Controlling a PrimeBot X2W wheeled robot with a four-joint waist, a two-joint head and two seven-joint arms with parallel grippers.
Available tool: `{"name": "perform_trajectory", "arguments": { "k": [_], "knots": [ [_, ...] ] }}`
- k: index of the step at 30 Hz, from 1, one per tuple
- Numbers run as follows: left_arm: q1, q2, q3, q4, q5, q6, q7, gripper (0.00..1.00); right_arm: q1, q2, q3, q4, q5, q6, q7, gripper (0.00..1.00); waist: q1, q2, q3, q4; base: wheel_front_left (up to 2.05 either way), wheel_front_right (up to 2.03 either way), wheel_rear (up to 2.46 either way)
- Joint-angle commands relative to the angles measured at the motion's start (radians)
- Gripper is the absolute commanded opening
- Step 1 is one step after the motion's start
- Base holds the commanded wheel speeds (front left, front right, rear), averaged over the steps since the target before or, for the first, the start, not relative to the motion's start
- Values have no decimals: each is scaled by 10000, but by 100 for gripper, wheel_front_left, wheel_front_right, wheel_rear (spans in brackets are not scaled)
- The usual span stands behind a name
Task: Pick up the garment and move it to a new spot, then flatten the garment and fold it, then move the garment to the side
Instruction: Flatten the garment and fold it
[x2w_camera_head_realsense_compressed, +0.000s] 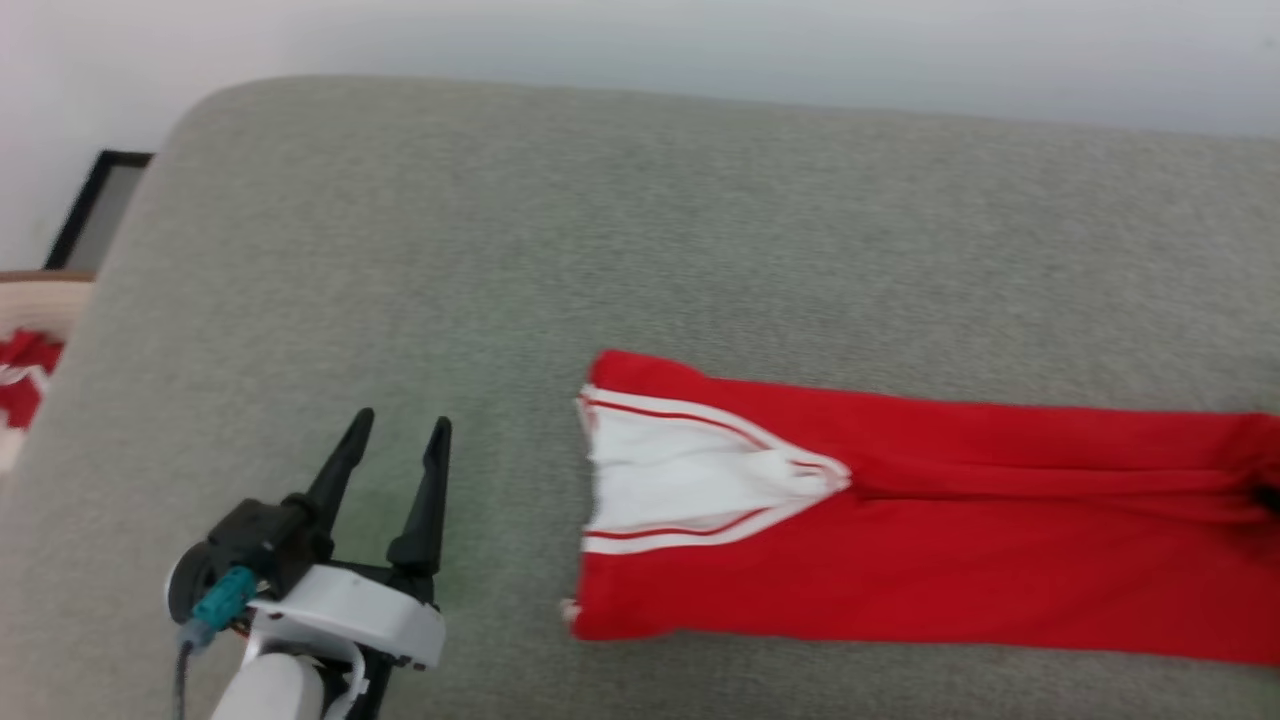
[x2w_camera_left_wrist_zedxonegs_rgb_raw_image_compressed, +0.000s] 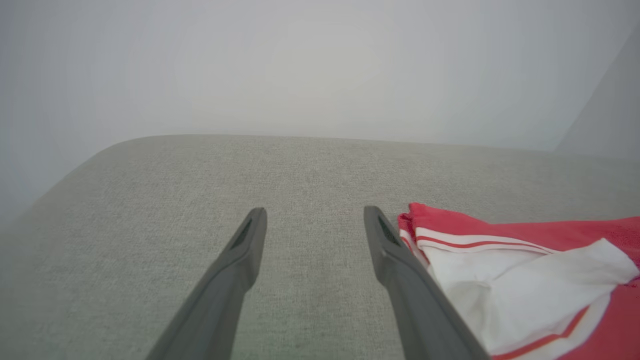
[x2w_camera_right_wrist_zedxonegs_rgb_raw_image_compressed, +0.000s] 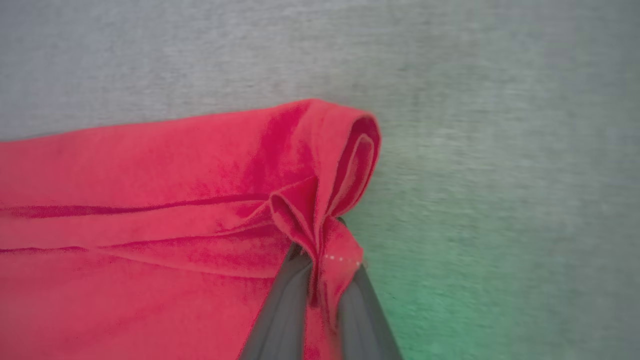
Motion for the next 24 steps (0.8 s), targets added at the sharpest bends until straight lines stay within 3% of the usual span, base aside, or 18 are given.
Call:
{"name": "perform_trajectory", "arguments": {
  "k": [1, 15, 19, 24],
  "knots": [
    [131, 58, 78, -77, -6, -16, -5, 100, -22, -200, -185, 39, -106, -14, -88, 0, 0, 0, 108, -379, 0, 0, 0],
    [325, -35, 323, -818, -127, -17, -6, 100, -258, -1633, -2935, 1722, -1604, -13, -1851, 0, 0, 0, 473, -1166, 0, 0, 0],
    [402, -99, 227, -739, -144, -18, -6, 100, -188, -1519, -2718, 1883, -1692, -13, -1798, 0, 0, 0, 289, -1184, 0, 0, 0],
    [653, -289, 306, -613, -263, -18, -4, 100, 297, -1106, -1965, 860, -980, -13, -1476, 0, 0, 0, -70, -1198, 0, 0, 0]
  ]
}}
